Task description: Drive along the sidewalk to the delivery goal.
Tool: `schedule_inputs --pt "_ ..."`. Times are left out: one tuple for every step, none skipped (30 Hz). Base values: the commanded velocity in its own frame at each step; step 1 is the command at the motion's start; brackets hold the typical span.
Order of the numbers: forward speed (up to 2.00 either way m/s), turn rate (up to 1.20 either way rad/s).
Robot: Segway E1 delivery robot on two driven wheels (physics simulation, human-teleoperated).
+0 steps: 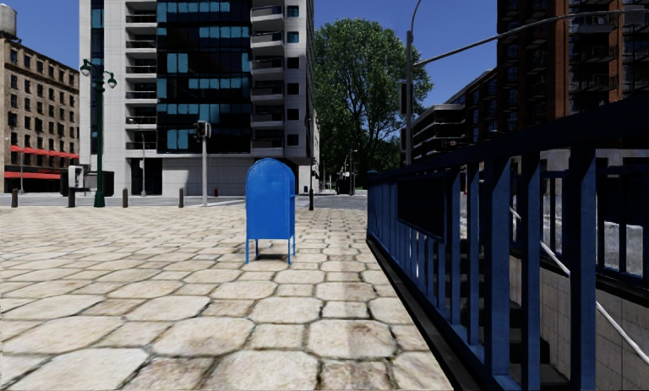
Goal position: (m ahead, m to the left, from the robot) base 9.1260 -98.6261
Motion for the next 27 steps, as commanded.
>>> schedule_inputs --pt "2.00 -0.24" --pt "2.00 -0.33" --pt "2.00 -0.33" --pt "2.00 -0.25" --pt "2.00 -0.05" --pt "2.00 0.00" --pt "2.00 0.00" --pt "2.00 0.00" --pt "2.00 0.00" --pt "2.00 0.00" --pt "2.00 0.00" --pt "2.00 0.00" --pt "2.00 0.00" --pt "2.00 0.00" --pt "2.00 0.00" --pt "2.00 0.00" --pt "2.00 0.00" --pt "2.00 0.00" --pt "2.00 0.00" --pt "2.00 -0.09" --pt "2.00 -0.20" --pt "2.00 -0.20" --pt "2.00 -0.26" --pt "2.00 -0.27" --pt "2.00 -0.12" --pt "2.00 -0.12" --pt "2.00 0.00"
